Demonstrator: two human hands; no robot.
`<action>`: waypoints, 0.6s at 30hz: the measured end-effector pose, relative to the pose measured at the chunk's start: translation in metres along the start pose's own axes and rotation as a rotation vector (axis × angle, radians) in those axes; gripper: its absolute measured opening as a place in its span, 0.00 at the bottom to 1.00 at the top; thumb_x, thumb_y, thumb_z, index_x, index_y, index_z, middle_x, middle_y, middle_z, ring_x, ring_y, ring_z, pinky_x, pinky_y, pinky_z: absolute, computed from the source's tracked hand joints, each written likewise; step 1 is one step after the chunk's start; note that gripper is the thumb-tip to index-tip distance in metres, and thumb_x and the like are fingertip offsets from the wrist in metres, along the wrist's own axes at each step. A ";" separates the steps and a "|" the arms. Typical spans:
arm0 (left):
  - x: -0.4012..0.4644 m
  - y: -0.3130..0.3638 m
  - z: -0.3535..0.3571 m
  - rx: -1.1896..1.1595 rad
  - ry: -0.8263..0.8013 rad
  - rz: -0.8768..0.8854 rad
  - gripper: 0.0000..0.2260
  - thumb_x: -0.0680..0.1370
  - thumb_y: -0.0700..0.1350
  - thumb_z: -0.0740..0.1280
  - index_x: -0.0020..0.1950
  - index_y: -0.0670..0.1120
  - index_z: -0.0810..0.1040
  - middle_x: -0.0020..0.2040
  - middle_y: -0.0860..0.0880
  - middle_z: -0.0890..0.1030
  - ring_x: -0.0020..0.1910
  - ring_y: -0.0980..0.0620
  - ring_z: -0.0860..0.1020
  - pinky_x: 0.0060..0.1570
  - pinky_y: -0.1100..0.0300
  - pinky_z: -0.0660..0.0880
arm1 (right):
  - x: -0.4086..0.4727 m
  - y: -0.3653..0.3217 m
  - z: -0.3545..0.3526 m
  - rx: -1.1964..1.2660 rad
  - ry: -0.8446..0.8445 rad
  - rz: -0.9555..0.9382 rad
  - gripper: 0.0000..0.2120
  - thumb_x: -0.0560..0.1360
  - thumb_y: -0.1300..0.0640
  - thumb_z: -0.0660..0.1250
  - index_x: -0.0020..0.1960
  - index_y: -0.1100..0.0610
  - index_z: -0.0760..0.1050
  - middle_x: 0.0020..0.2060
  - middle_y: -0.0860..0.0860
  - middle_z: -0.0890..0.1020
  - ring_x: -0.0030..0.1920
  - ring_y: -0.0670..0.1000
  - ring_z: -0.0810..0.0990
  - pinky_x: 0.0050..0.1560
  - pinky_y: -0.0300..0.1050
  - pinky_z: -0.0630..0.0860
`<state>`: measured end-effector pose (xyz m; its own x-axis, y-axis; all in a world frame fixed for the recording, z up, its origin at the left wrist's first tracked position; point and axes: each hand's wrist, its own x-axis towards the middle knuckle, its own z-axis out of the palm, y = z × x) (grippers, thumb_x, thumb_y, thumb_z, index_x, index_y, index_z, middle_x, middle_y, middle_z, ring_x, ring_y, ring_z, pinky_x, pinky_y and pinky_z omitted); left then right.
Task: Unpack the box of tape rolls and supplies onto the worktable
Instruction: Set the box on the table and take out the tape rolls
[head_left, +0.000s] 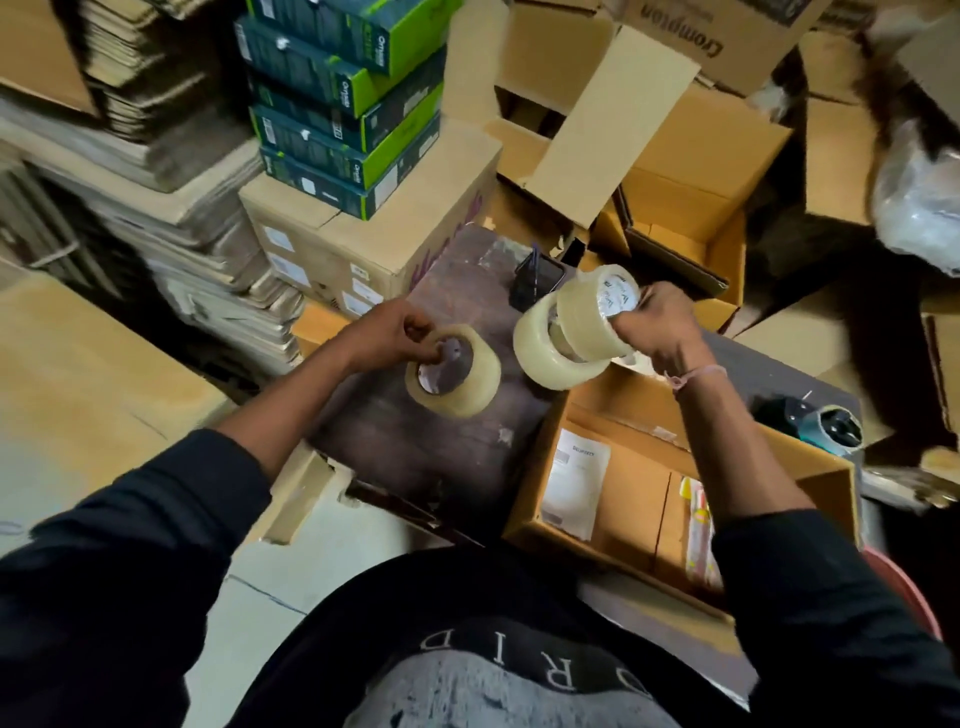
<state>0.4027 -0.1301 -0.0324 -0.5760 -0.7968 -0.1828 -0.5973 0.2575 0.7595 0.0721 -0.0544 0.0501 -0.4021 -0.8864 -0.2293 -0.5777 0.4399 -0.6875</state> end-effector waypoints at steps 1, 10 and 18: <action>-0.004 -0.014 0.002 0.016 0.012 -0.072 0.18 0.70 0.47 0.79 0.32 0.44 0.71 0.28 0.50 0.69 0.30 0.55 0.66 0.34 0.56 0.62 | 0.004 -0.006 0.004 -0.024 0.004 0.004 0.19 0.67 0.54 0.80 0.55 0.59 0.82 0.49 0.53 0.84 0.49 0.52 0.83 0.33 0.37 0.74; -0.015 -0.077 0.052 0.254 0.166 -0.398 0.27 0.69 0.62 0.77 0.57 0.45 0.77 0.54 0.43 0.83 0.52 0.40 0.81 0.45 0.53 0.71 | 0.029 -0.035 0.072 -0.194 0.005 0.009 0.19 0.63 0.50 0.77 0.51 0.59 0.83 0.45 0.53 0.86 0.48 0.53 0.85 0.45 0.47 0.82; -0.020 -0.098 0.068 0.128 0.132 -0.450 0.16 0.75 0.55 0.75 0.40 0.41 0.82 0.45 0.40 0.85 0.47 0.41 0.82 0.45 0.54 0.73 | 0.049 -0.031 0.150 -0.185 -0.030 0.229 0.26 0.61 0.47 0.81 0.53 0.59 0.81 0.49 0.54 0.84 0.48 0.56 0.85 0.48 0.50 0.83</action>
<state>0.4346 -0.1027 -0.1455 -0.1739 -0.9047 -0.3889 -0.8395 -0.0703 0.5389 0.1770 -0.1334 -0.0431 -0.5172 -0.7636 -0.3865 -0.5952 0.6454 -0.4787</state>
